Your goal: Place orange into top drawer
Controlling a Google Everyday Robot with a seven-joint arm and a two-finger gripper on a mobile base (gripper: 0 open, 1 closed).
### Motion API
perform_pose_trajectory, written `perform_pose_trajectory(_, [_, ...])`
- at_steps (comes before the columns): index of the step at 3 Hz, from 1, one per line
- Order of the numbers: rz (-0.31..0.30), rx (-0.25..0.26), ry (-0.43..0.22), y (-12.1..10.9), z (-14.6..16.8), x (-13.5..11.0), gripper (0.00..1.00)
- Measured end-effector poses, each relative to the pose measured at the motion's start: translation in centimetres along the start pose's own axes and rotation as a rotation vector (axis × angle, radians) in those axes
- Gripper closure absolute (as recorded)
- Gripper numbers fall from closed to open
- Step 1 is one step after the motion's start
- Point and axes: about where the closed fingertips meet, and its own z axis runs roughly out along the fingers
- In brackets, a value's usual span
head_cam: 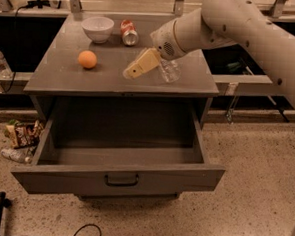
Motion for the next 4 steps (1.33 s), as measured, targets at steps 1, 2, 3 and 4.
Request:
perform_pose_trajectory(1, [-0.036, -0.049, -0.024, -1.4, 4.5, -0.9, 0.0])
perform_pose_trajectory(2, [-0.053, -0.099, -0.067, -2.6, 9.0, -2.6, 0.0])
perform_pose_trajectory(3, [-0.048, -0.157, -0.123, -2.9, 13.9, -4.9, 0.0])
perform_pose_trajectory(4, [-0.018, -0.191, -0.132, -2.2, 17.2, -5.8, 0.0])
